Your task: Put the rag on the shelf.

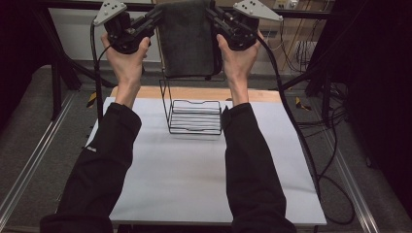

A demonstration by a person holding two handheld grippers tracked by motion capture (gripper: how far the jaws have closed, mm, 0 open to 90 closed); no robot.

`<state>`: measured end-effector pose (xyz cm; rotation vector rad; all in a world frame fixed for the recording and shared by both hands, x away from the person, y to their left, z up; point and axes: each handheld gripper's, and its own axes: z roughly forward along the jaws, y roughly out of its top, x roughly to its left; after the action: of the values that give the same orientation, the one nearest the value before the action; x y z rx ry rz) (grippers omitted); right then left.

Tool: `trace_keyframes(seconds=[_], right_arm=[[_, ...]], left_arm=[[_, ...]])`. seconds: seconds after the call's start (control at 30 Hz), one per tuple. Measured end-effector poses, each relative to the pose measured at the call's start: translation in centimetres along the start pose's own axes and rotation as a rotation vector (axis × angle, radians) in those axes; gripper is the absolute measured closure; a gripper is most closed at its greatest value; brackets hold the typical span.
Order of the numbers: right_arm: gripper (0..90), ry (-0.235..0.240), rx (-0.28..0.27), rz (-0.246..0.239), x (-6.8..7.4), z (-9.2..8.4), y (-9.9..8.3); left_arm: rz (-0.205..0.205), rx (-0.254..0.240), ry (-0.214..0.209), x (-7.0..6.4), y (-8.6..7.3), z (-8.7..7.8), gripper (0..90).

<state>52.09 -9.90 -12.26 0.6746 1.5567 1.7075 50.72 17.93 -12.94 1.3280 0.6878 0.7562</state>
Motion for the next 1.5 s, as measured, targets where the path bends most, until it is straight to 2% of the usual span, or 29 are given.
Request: trace_keyframes(seconds=[0.07,0.27,0.37,0.6,0.7,0.9,1.37,1.5], right_arm=[[78.5,-0.001,0.008,0.007,-0.1,0.0,-0.4],[78.5,0.005,0.031,0.002,-0.2,0.0,-1.4],[78.4,0.006,0.042,0.004,-0.2,-0.1,-2.0],[78.4,0.009,0.072,0.01,-0.1,-0.2,-3.4],[78.4,0.016,0.082,0.03,0.0,-0.4,-4.3],[78.3,0.031,0.111,0.041,0.2,-1.4,-5.8],[78.0,0.061,0.155,0.038,0.5,-2.8,-7.4],[77.9,0.074,0.157,0.043,0.5,-3.2,-7.8]], left_arm=[[0.005,0.005,0.002,0.0,-0.2,0.1,81.6],[-0.019,0.034,-0.014,0.6,-1.6,0.2,81.6],[0.005,0.054,-0.014,0.6,-2.0,0.2,81.6],[0.005,0.098,-0.019,0.8,-3.6,0.1,81.5],[0.005,0.112,-0.029,0.9,-4.3,0.0,81.5],[0.004,0.135,-0.059,0.8,-5.5,-0.7,81.5],[0.033,0.2,-0.102,0.2,-6.7,-1.8,81.5],[0.034,0.202,-0.121,0.0,-6.9,-2.4,81.4]])
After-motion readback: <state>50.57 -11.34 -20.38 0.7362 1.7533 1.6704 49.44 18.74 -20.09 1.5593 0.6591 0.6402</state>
